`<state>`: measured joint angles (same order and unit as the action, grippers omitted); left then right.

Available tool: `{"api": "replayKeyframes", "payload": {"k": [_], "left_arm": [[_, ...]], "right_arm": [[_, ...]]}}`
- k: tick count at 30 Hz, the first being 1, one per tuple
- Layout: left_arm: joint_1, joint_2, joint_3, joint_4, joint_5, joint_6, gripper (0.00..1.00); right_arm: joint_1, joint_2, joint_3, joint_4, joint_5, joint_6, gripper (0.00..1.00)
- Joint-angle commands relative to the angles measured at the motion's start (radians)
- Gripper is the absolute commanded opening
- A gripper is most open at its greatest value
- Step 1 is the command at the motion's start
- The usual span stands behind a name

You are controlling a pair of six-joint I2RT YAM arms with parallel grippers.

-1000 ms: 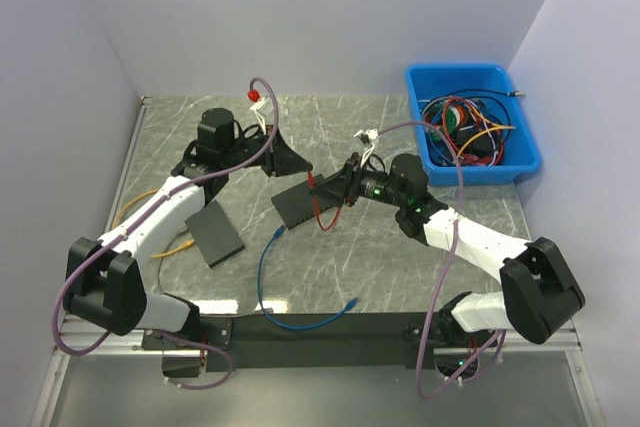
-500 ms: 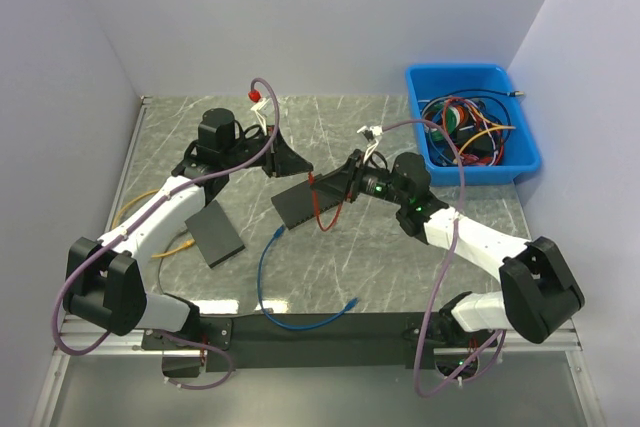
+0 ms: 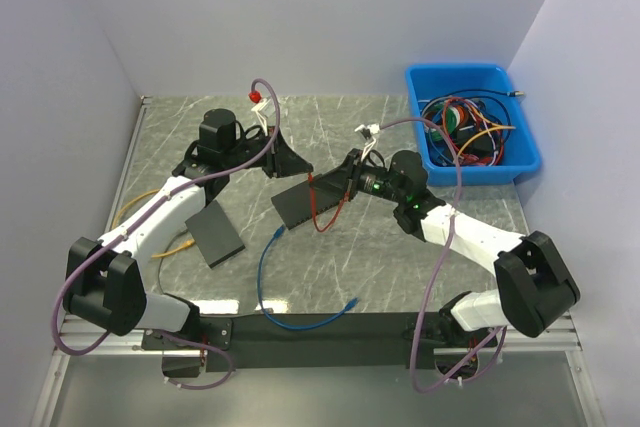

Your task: Insert the plug into the switch port

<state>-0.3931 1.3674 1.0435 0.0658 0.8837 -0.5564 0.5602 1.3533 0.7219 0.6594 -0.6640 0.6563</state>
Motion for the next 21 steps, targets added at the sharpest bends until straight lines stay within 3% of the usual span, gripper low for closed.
{"api": "replayKeyframes", "payload": {"k": [1, 5, 9, 11, 14, 15, 18, 21], "left_arm": [[-0.009, -0.022, 0.038, 0.009, 0.011, 0.024, 0.01], [-0.01, -0.019, 0.041, 0.005, 0.006, 0.027, 0.01], [-0.012, -0.017, 0.041, -0.004, -0.003, 0.033, 0.01], [-0.012, -0.016, 0.046, -0.007, -0.006, 0.038, 0.01], [-0.013, -0.017, 0.05, -0.029, -0.034, 0.055, 0.17], [-0.013, -0.021, 0.05, -0.038, -0.043, 0.059, 0.31], [-0.013, -0.027, 0.053, -0.052, -0.087, 0.072, 0.51], [-0.013, -0.022, 0.067, -0.107, -0.193, 0.092, 0.56]], "right_arm": [[-0.006, 0.006, 0.056, 0.062, -0.003, 0.006, 0.17], [-0.006, 0.009, 0.056, 0.072, -0.008, 0.016, 0.17], [-0.005, 0.017, 0.054, 0.091, -0.016, 0.029, 0.02], [-0.006, 0.017, 0.051, 0.106, -0.019, 0.037, 0.0], [-0.005, 0.017, 0.042, 0.12, -0.025, 0.046, 0.0], [-0.006, 0.015, 0.037, 0.12, -0.025, 0.043, 0.0], [-0.006, 0.0, 0.016, 0.108, -0.016, 0.029, 0.0], [-0.008, -0.035, -0.024, 0.088, 0.004, 0.014, 0.0]]}}
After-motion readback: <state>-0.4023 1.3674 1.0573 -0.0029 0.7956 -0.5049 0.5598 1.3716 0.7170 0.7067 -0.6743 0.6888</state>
